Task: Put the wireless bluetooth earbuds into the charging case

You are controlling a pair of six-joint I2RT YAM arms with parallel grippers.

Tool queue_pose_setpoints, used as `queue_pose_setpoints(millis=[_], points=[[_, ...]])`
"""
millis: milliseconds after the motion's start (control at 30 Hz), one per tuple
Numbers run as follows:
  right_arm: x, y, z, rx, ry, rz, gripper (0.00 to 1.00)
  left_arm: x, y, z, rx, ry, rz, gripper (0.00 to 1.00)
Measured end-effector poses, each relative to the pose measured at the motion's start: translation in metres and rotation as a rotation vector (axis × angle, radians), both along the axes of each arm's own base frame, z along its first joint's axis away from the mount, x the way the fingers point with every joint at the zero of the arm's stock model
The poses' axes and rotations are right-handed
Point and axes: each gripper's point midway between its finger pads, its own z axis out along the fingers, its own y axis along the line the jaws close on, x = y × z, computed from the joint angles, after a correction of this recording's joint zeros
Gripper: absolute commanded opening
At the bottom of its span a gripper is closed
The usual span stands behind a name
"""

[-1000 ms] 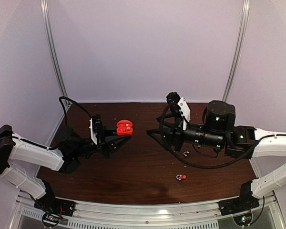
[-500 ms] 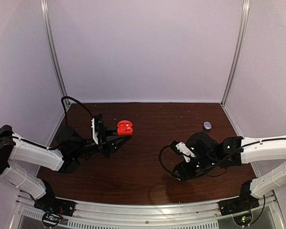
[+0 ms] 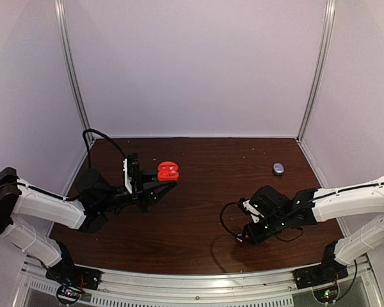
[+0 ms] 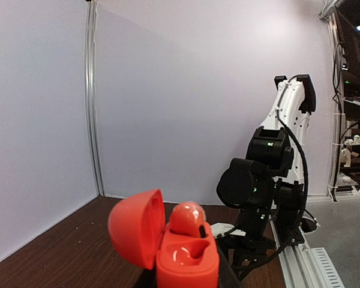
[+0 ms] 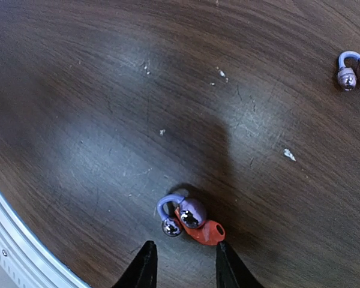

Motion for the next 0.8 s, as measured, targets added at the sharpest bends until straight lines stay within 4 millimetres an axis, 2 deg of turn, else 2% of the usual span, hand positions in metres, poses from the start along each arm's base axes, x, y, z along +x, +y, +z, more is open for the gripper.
queue_pose_setpoints(millis=[233, 400, 533, 800], points=[[0.009, 0.003, -0.009, -0.005, -0.003, -0.018, 0.32, 0.0, 0.0, 0.0, 0.0, 0.001, 0.001, 0.0], [0.009, -0.001, -0.025, -0.054, 0.016, -0.013, 0.25, 0.0, 0.0, 0.0, -0.001, 0.001, 0.001, 0.0], [0.013, 0.001, -0.026, -0.059, -0.004, -0.007, 0.21, 0.0, 0.0, 0.0, 0.0, 0.001, 0.001, 0.0], [0.028, 0.023, -0.025, -0.026, -0.034, 0.009, 0.15, 0.002, 0.001, 0.0, 0.0, 0.001, 0.007, 0.0]])
